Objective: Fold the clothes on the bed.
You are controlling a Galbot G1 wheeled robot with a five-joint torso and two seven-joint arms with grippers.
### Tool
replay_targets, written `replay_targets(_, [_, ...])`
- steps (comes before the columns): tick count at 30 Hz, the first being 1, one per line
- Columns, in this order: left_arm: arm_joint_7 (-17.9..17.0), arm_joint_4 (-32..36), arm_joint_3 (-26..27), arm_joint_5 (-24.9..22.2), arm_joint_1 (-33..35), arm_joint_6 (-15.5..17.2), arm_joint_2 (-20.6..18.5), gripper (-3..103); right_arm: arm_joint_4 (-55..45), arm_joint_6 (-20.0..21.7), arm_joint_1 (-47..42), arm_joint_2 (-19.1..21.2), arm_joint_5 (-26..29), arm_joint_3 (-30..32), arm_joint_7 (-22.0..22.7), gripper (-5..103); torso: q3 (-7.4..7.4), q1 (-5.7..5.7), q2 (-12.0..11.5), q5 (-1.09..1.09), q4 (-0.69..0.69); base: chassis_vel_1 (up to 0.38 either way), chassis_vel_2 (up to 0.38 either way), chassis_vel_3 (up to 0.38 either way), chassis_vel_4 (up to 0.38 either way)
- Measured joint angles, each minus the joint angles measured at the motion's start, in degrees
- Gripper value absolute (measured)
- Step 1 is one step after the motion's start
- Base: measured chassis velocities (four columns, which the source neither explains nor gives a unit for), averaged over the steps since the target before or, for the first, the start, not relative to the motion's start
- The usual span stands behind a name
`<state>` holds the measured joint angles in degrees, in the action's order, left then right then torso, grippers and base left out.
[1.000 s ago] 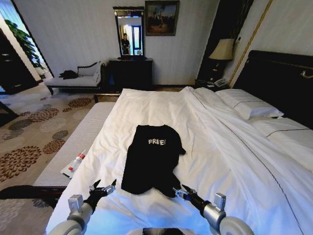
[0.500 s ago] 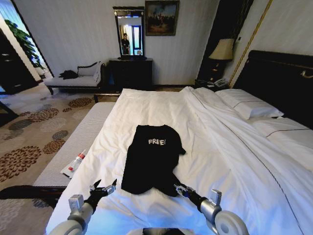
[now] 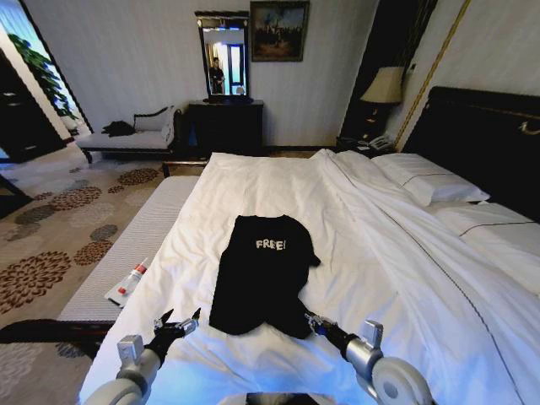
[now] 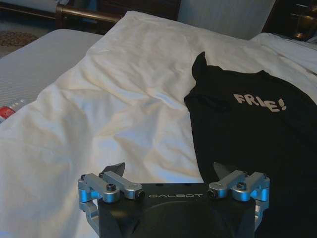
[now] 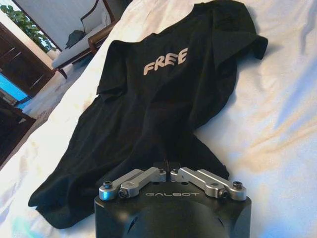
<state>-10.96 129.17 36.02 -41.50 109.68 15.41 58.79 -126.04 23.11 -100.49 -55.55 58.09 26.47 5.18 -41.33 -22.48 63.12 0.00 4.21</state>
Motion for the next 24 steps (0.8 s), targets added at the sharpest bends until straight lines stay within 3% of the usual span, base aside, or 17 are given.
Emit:
replay_targets(12, [0.00, 0.49, 0.74, -0.12, 0.52, -0.04, 0.50, 100, -1.65, 0.63, 0.61, 1.27, -2.15, -1.04, 2.21, 0, 0.00, 0.00, 0.00, 0.00, 0.01, 0.000, 0.000, 0.000, 0.000])
replay_targets(17, [-0.37, 0.82, -0.31, -0.29, -0.35, 0.00, -0.35, 100, -5.08, 2.73, 4.76, 3.10, 3.20, -2.10, 4.74, 0, 0.00, 0.00, 0.00, 0.00, -0.02, 0.000, 0.000, 0.000, 0.000])
replay_targets(19, [-0.50, 0.82, -0.77, -0.56, -0.85, 0.11, -0.81, 100, -5.40, 3.05, 5.82, 3.28, 3.92, -2.82, 4.94, 0, 0.00, 0.00, 0.00, -0.01, 0.03, 0.000, 0.000, 0.000, 0.000])
replay_targets(24, [-0.74, 1.64, -0.21, -0.70, -0.21, 0.31, -1.09, 100, 0.57, 4.31, 17.03, 4.11, 2.98, -14.08, 4.32, 0, 0.00, 0.00, 0.00, 0.00, -0.02, 0.000, 0.000, 0.000, 0.000])
